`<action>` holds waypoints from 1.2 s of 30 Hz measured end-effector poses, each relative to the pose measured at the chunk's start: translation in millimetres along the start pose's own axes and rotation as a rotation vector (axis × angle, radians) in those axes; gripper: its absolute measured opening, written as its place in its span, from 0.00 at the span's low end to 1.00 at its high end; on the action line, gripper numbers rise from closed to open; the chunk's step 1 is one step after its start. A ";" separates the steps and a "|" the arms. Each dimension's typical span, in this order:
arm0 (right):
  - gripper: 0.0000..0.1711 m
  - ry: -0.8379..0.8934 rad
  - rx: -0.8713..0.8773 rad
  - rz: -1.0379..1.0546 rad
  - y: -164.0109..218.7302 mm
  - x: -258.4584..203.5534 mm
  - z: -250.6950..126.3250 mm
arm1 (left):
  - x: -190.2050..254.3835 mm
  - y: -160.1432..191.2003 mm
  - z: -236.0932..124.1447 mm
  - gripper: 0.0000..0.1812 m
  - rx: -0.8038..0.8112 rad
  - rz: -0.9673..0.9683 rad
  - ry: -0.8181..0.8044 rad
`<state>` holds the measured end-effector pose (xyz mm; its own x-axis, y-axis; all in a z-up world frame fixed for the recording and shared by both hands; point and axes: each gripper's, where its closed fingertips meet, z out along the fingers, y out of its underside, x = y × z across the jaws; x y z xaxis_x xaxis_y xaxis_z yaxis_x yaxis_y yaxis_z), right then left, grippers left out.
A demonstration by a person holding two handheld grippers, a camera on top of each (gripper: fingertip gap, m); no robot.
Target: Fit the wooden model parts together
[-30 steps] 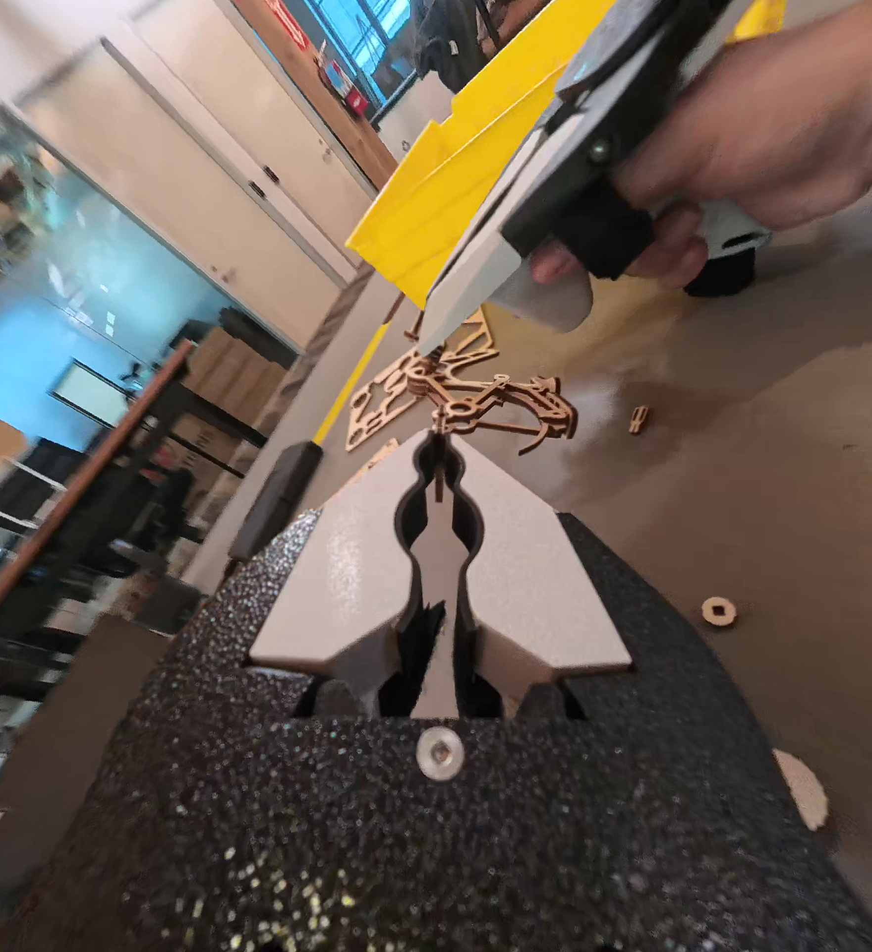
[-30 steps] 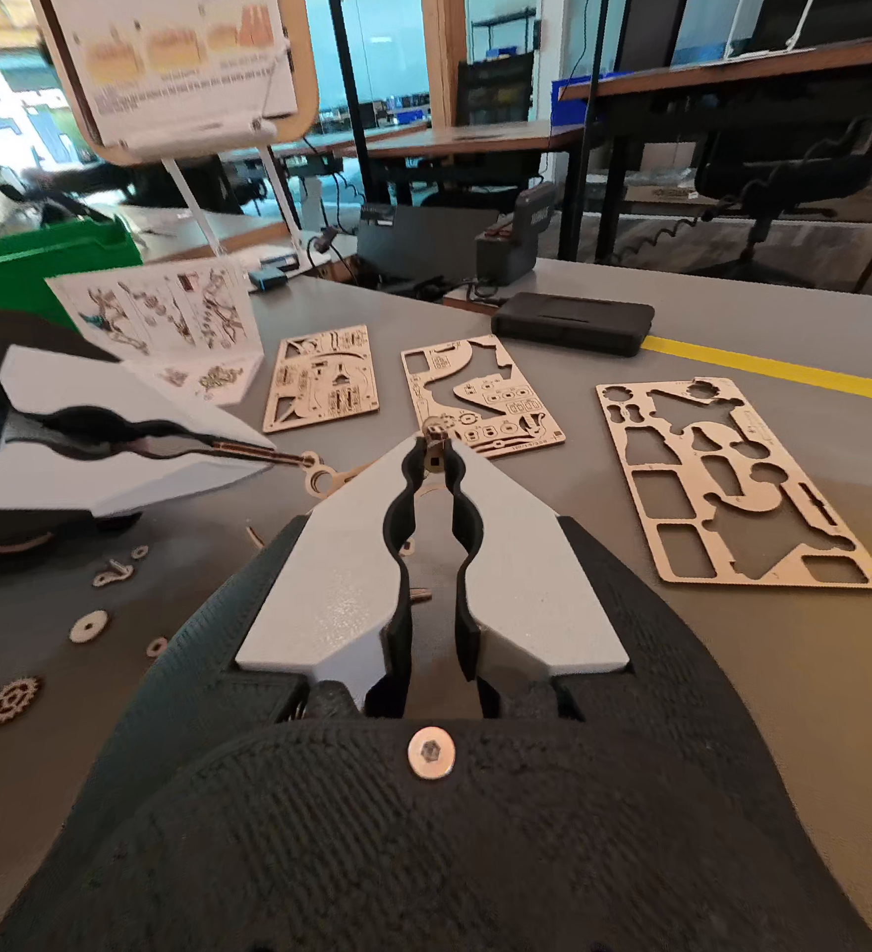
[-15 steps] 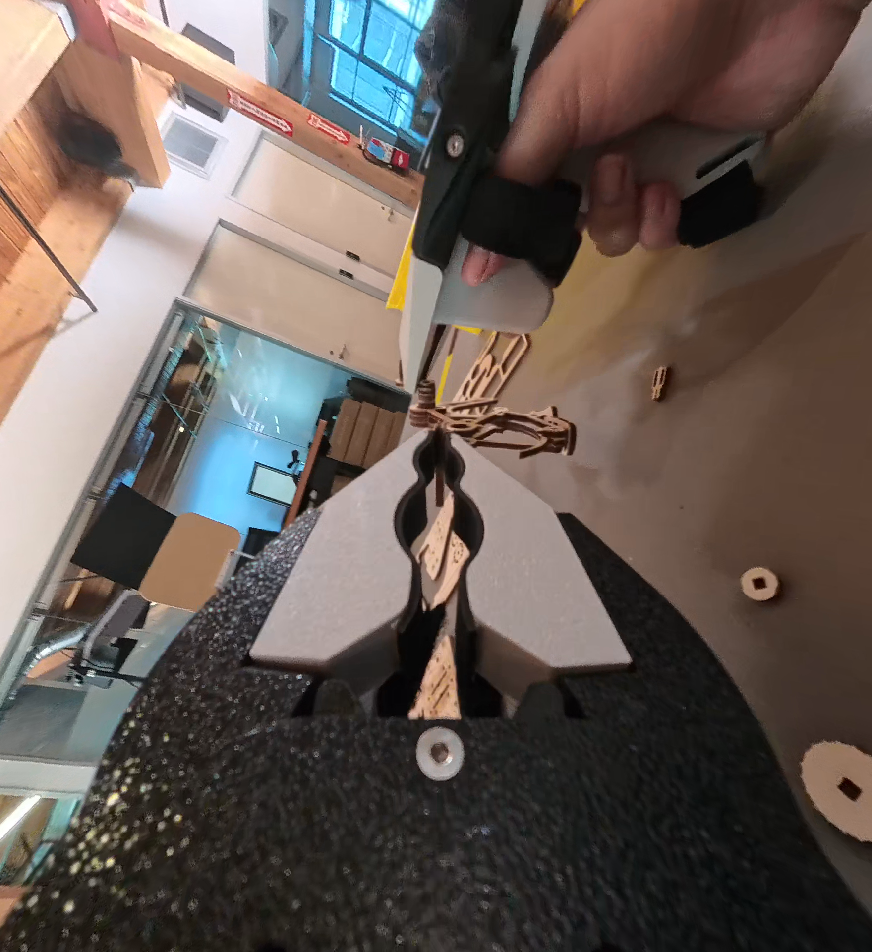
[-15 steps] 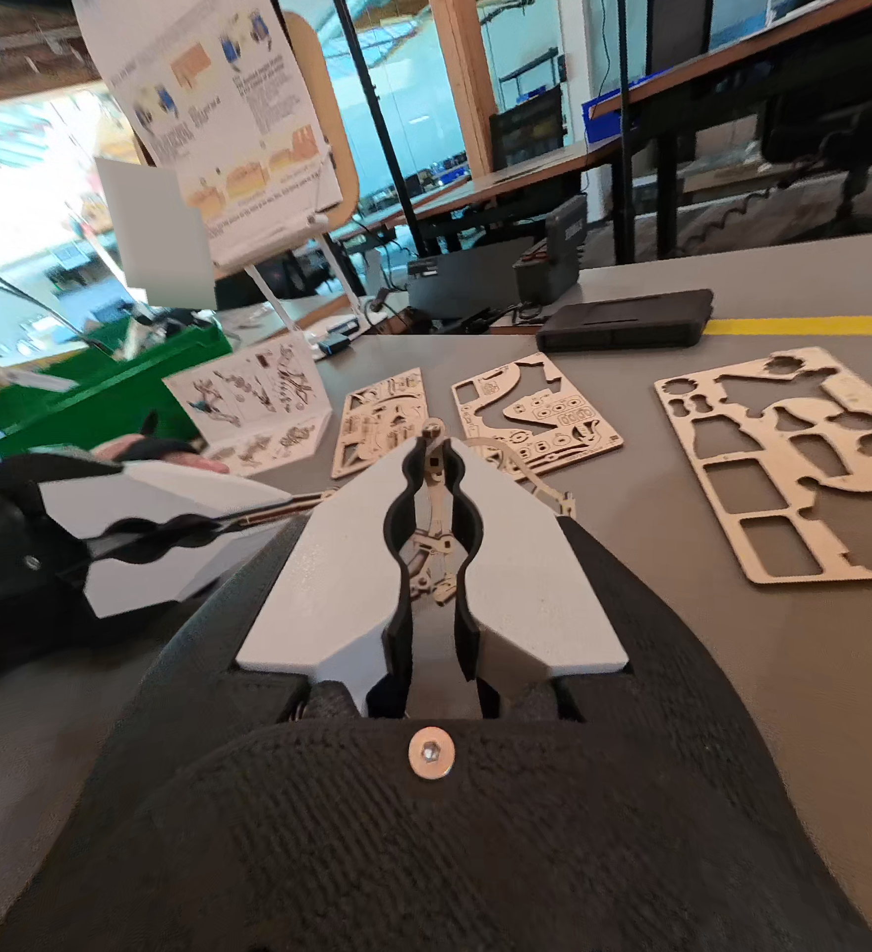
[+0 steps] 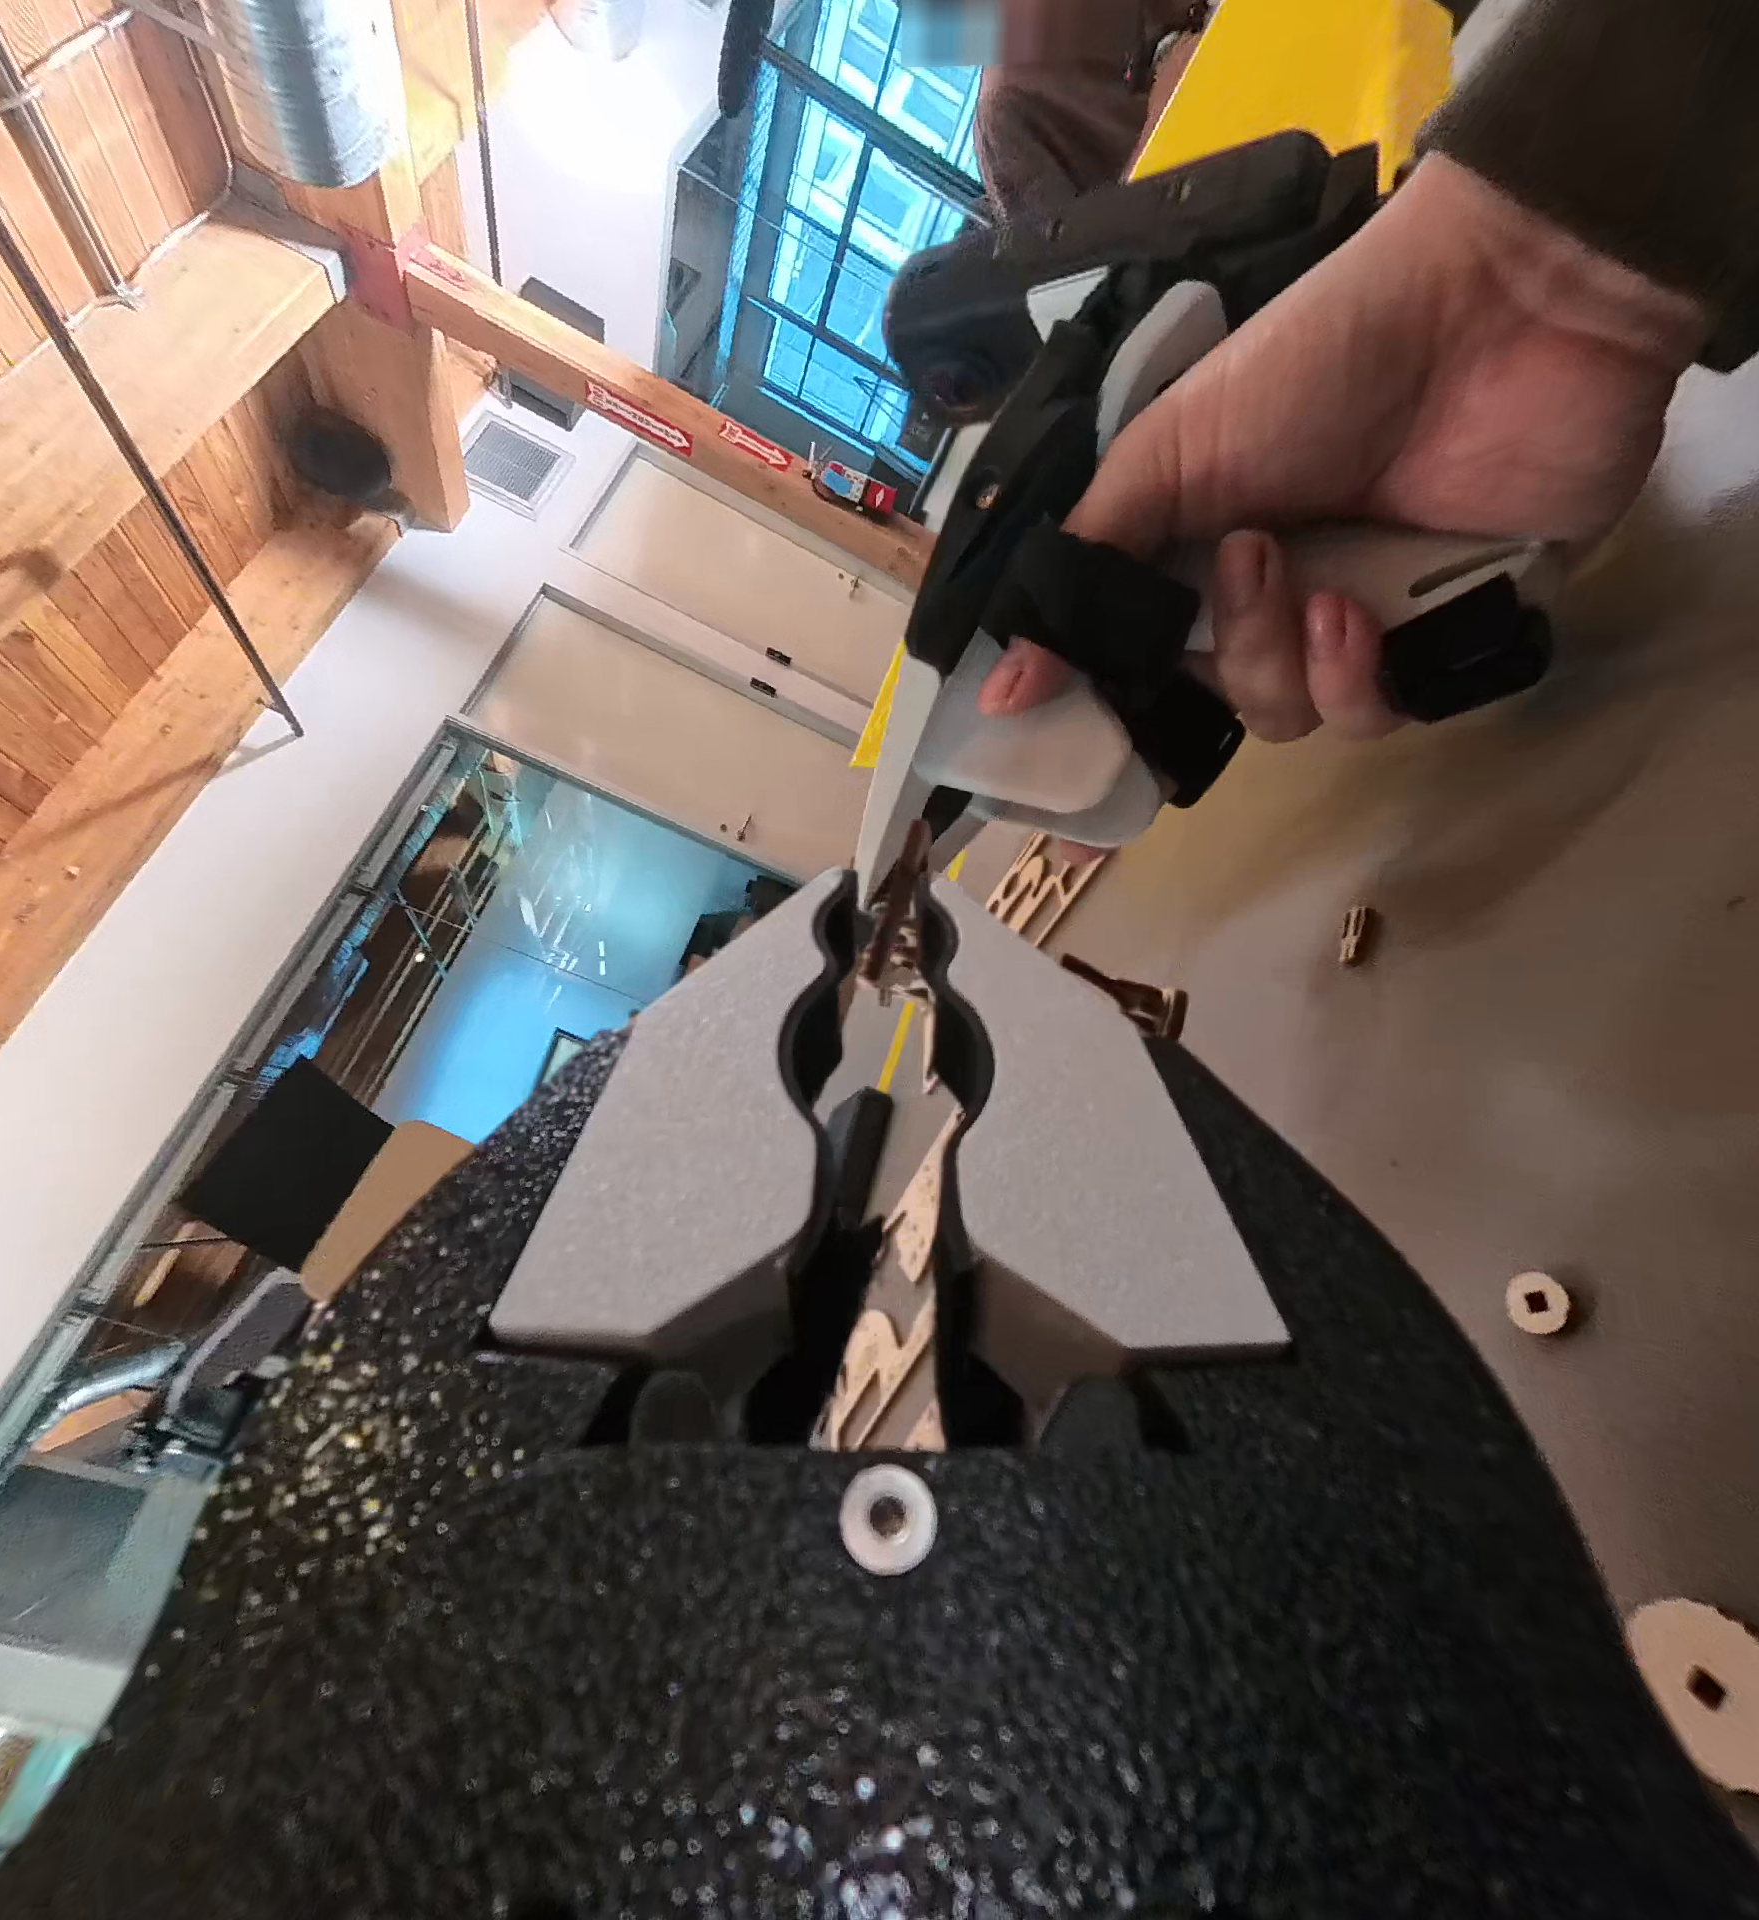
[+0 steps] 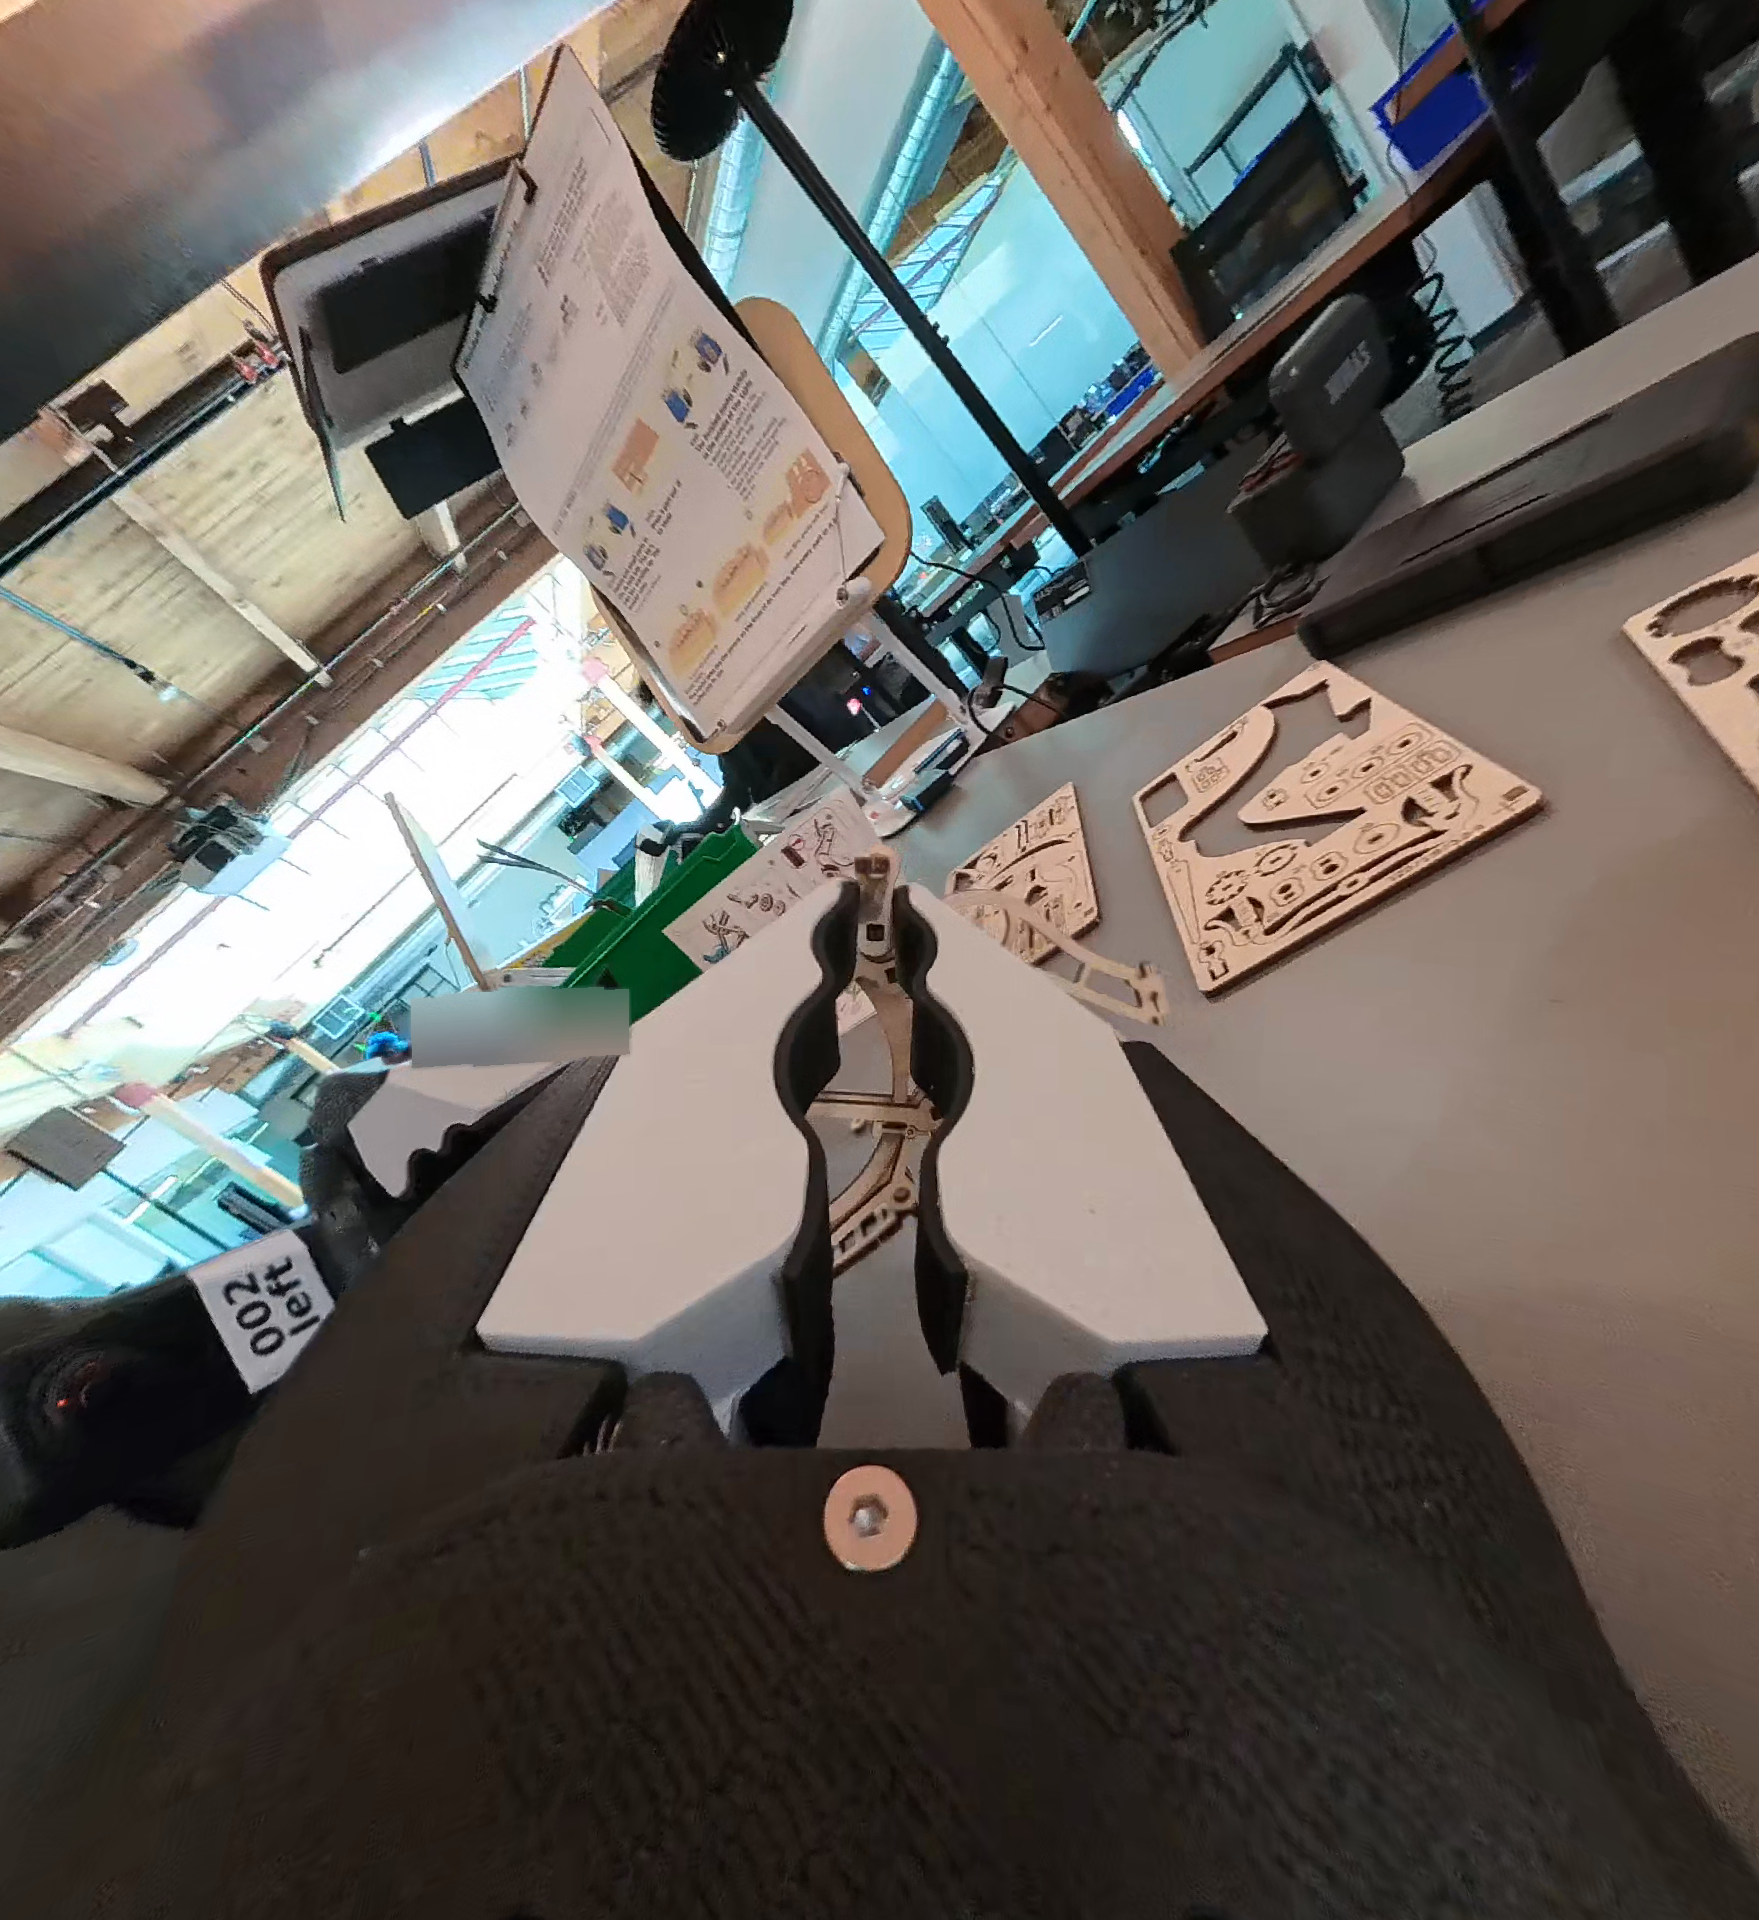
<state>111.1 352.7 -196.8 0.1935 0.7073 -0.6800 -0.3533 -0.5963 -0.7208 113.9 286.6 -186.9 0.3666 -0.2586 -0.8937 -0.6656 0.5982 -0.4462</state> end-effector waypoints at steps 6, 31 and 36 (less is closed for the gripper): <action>0.03 -0.071 0.024 0.058 -1.7 -9.0 1.2 | -1.6 -4.4 -0.4 0.11 0.032 -0.098 0.029; 0.02 -0.219 0.067 0.148 -7.0 -28.3 0.3 | -36.2 17.9 -9.8 0.12 0.203 -0.781 0.229; 0.03 -0.214 0.042 0.157 -2.2 -25.7 1.7 | -17.6 33.8 1.1 0.07 0.091 -0.839 0.295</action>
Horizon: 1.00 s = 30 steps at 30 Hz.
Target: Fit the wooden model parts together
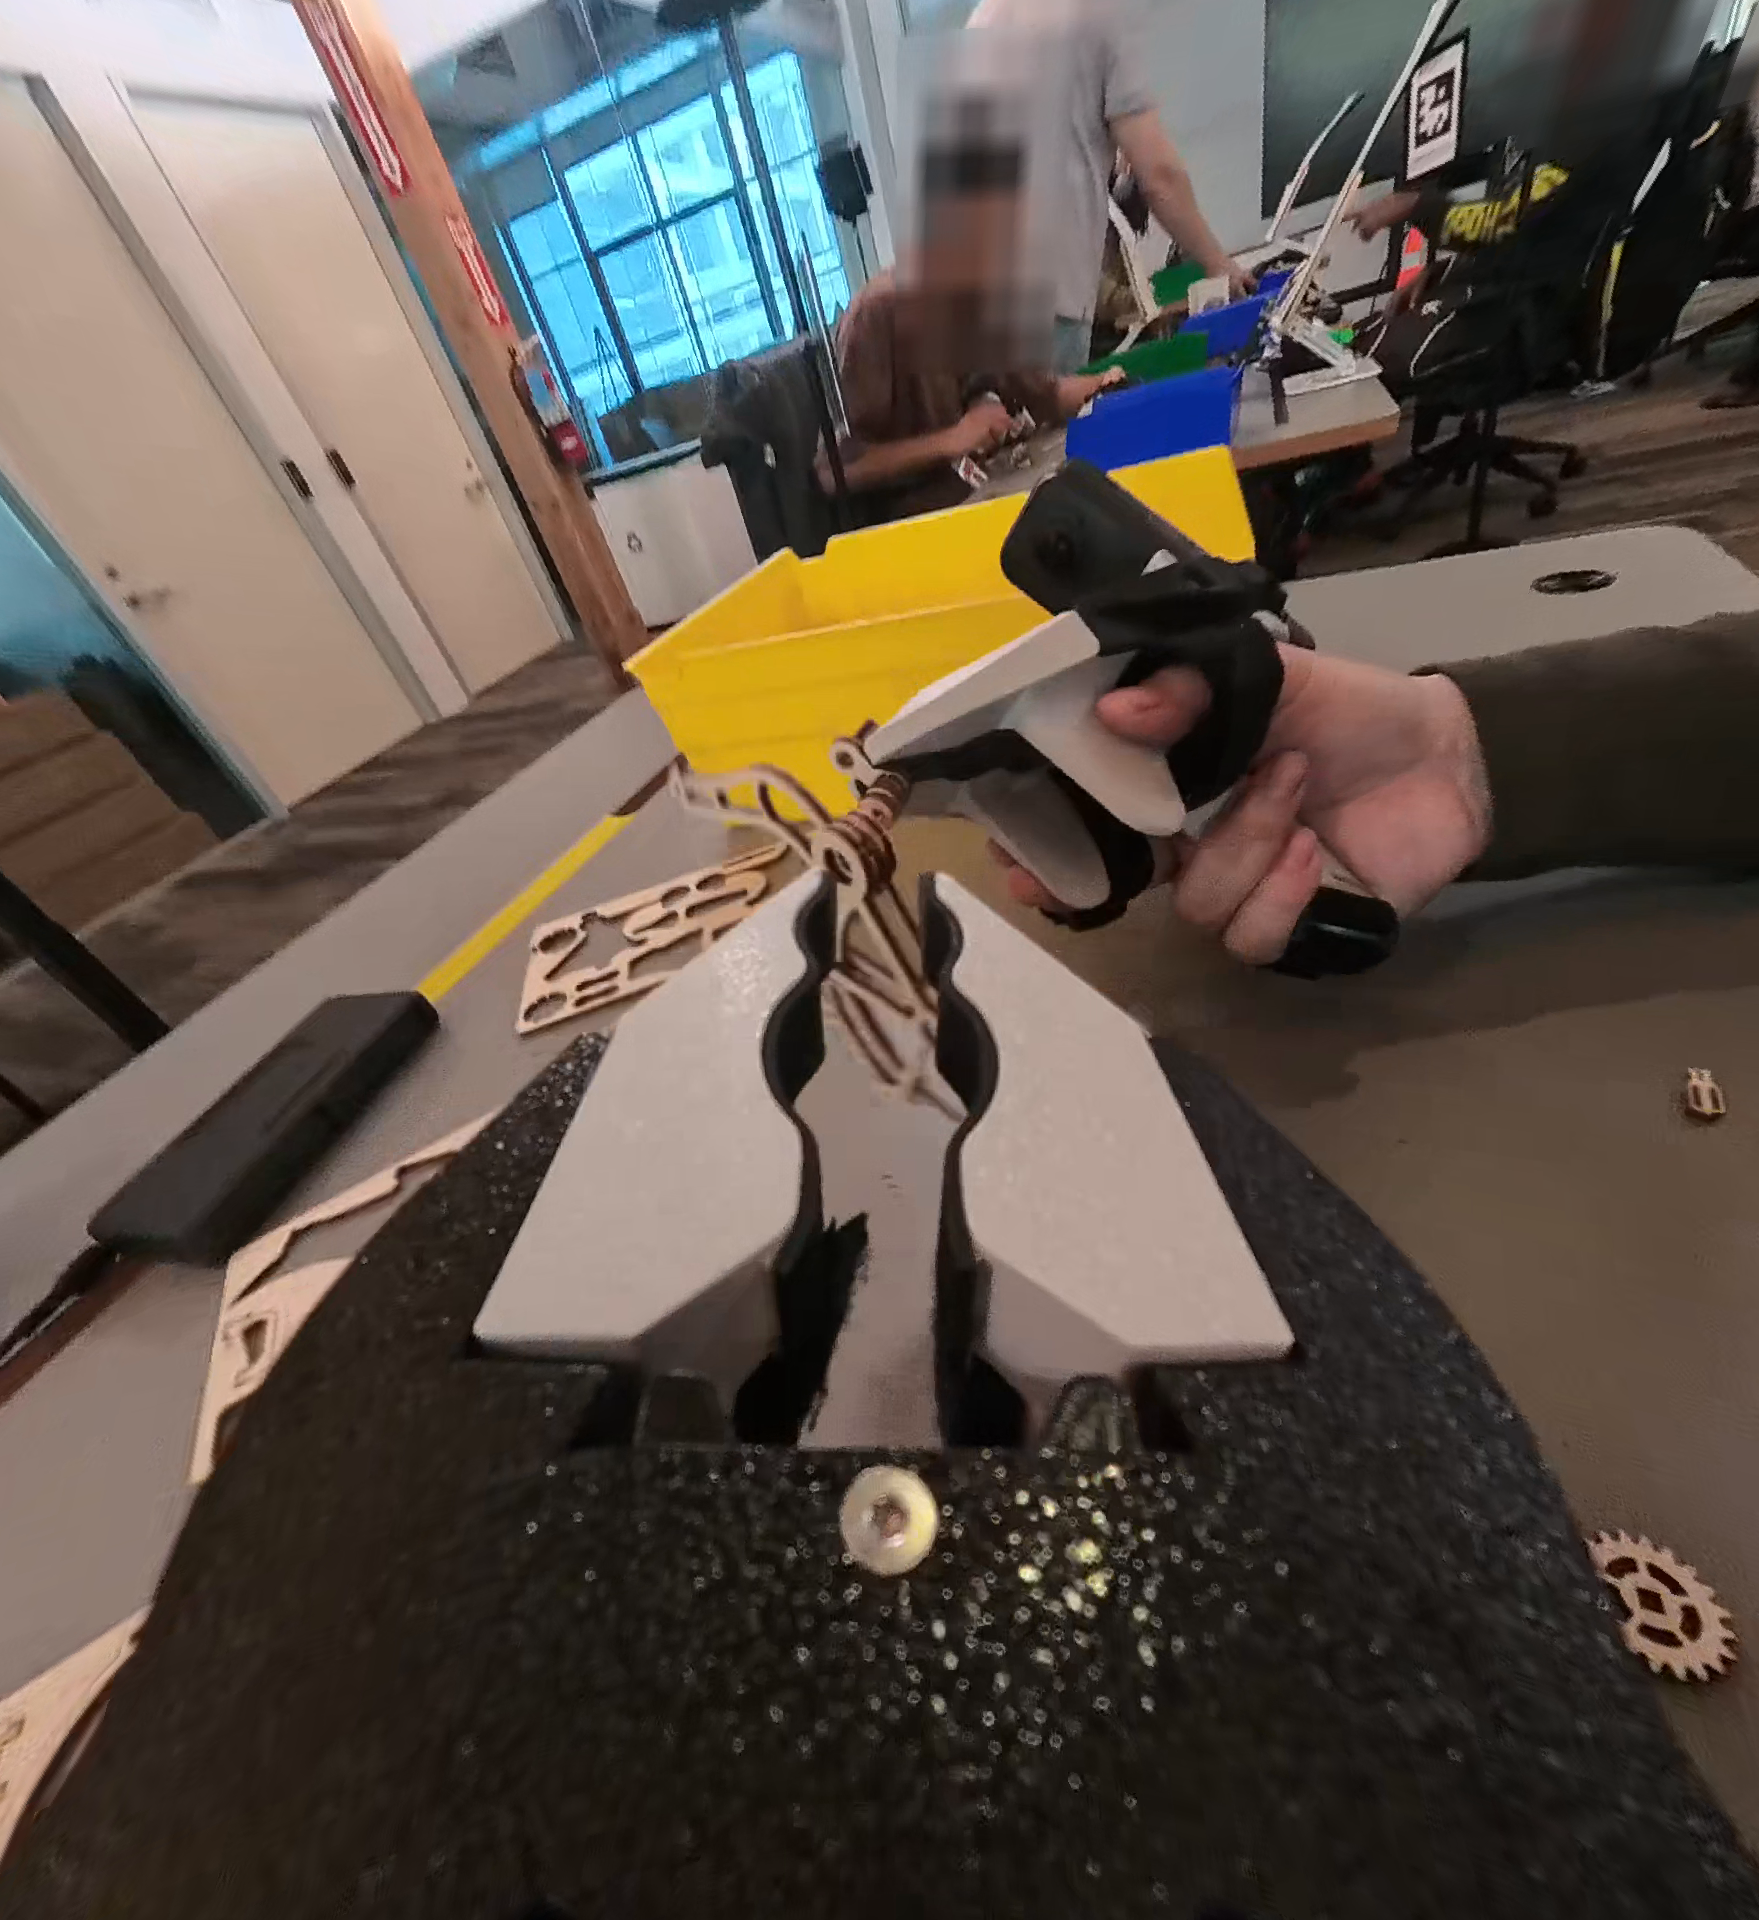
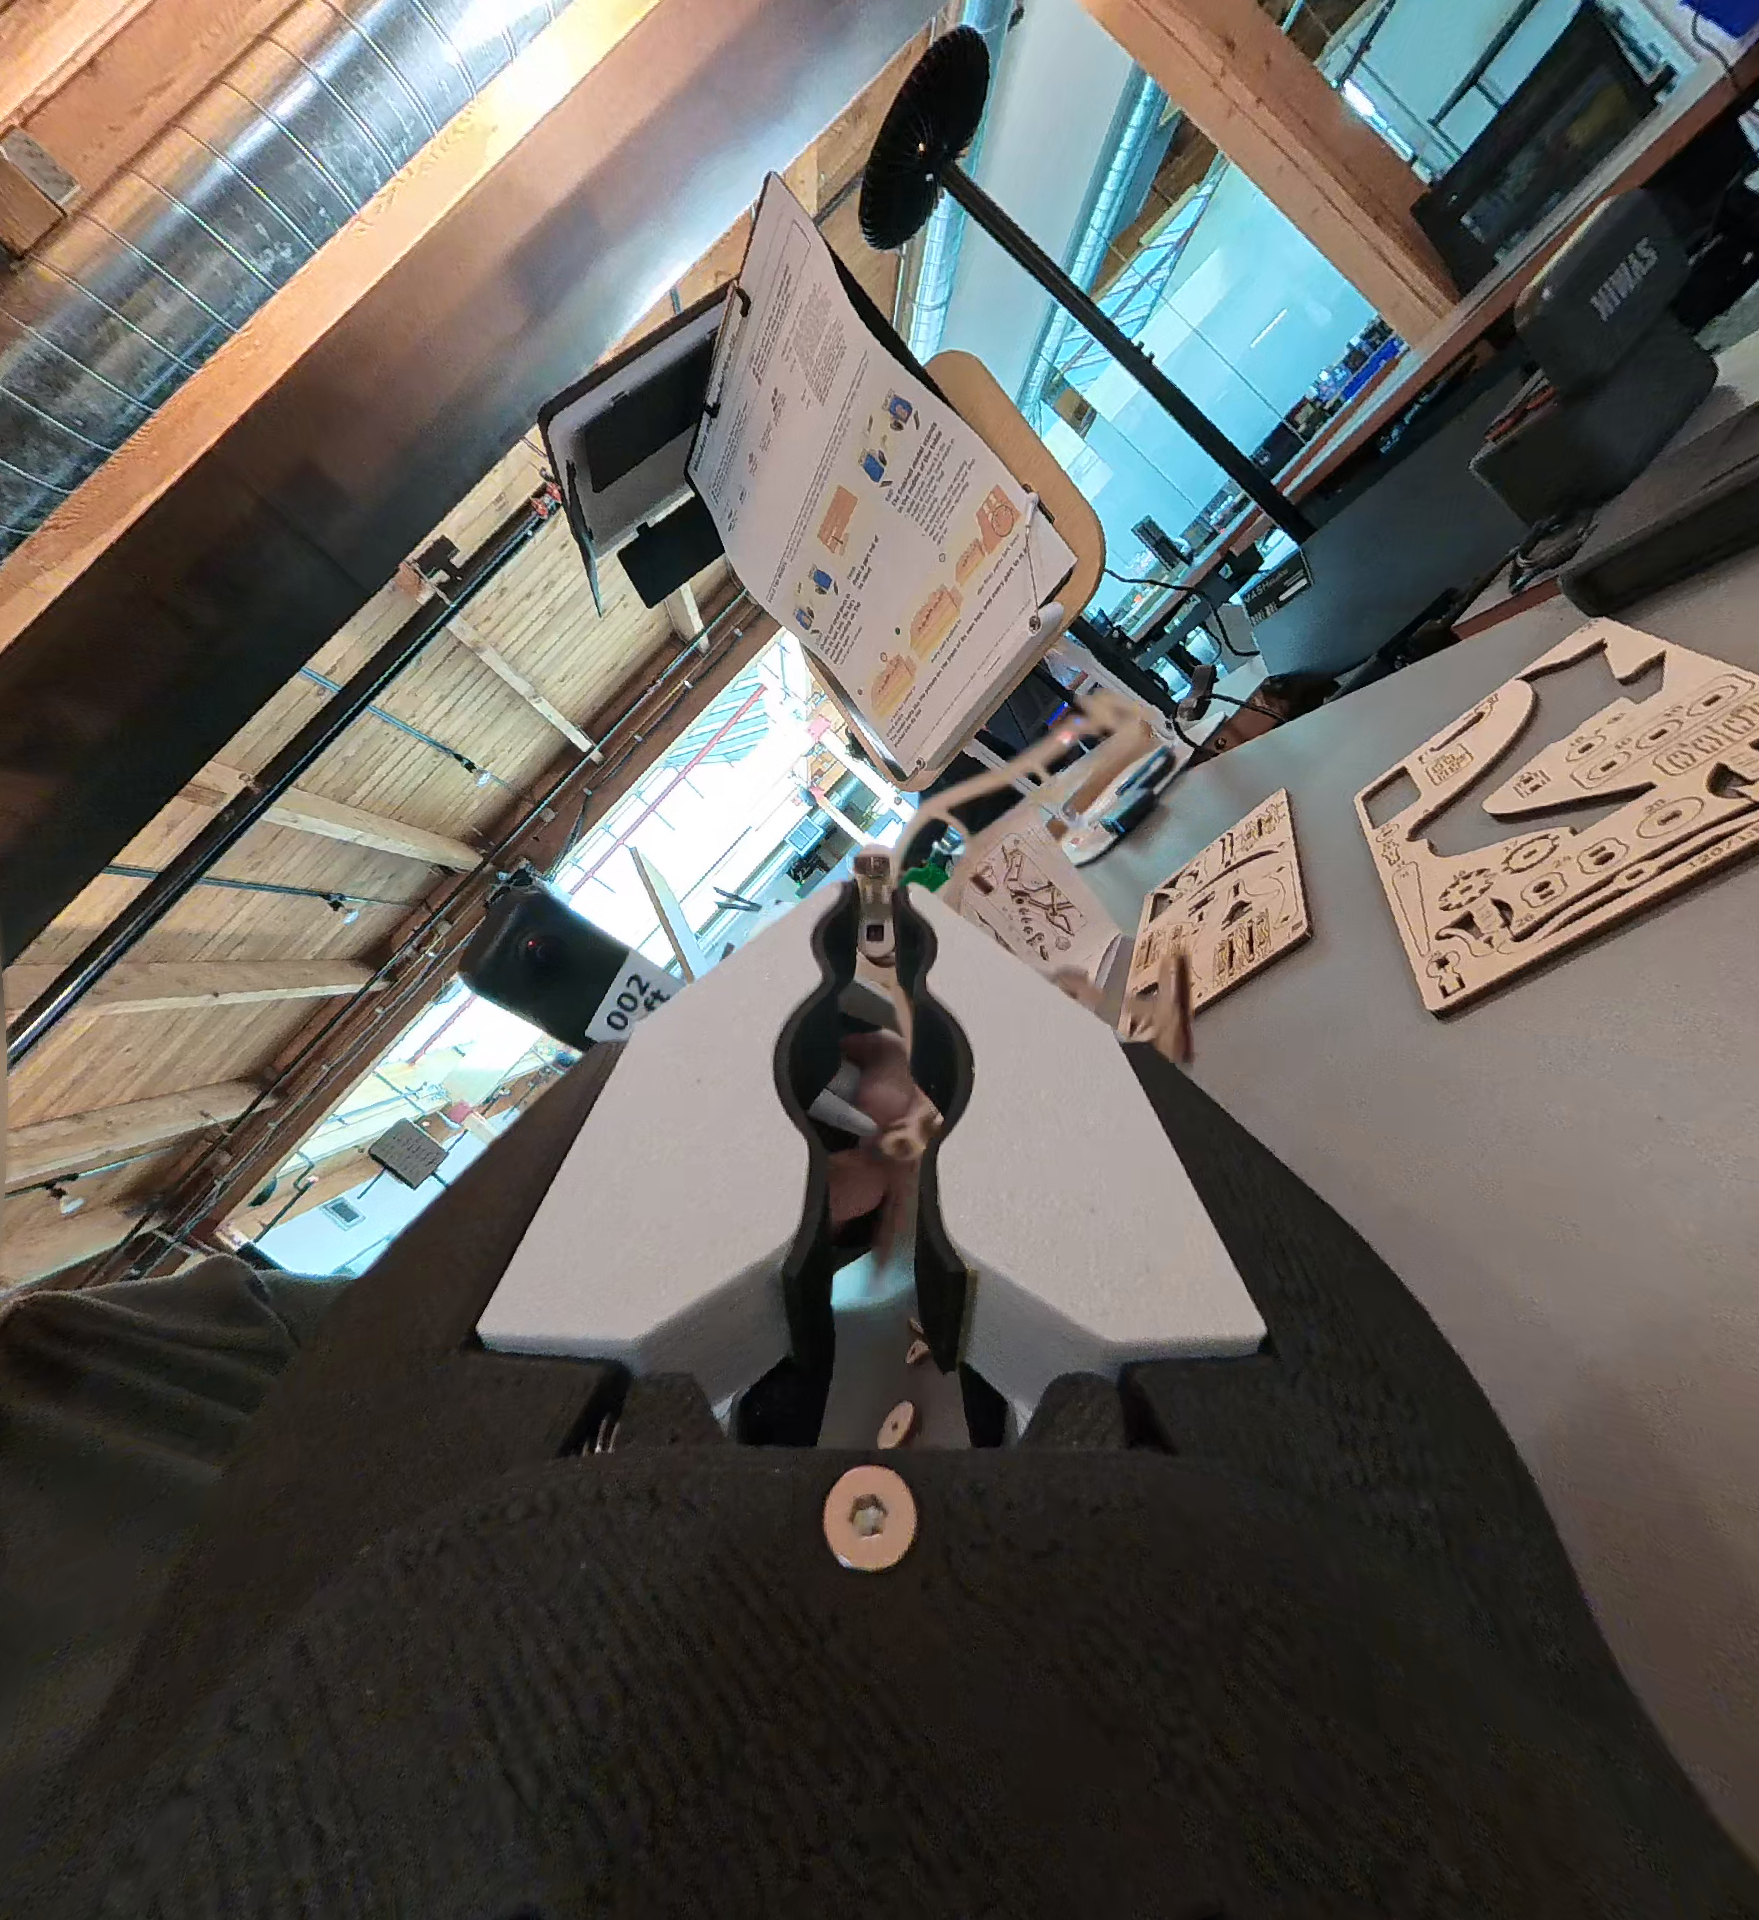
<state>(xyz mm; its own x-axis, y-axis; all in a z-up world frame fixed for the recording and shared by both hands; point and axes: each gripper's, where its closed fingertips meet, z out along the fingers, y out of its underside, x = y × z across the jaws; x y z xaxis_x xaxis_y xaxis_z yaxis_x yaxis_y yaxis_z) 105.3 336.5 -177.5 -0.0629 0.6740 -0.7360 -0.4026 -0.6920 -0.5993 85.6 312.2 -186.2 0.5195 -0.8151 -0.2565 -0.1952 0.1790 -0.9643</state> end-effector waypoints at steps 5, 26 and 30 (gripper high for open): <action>0.03 -0.009 -0.028 0.003 6.5 -1.2 3.0 | 2.2 10.3 6.0 0.05 -0.057 -0.006 0.001; 0.02 0.018 0.073 -0.307 7.7 -20.6 11.0 | -6.4 -10.3 1.9 0.11 0.059 -0.120 -0.115; 0.02 0.030 0.057 -0.354 14.3 -20.5 14.2 | -10.5 -7.7 0.7 0.07 0.031 -0.061 -0.172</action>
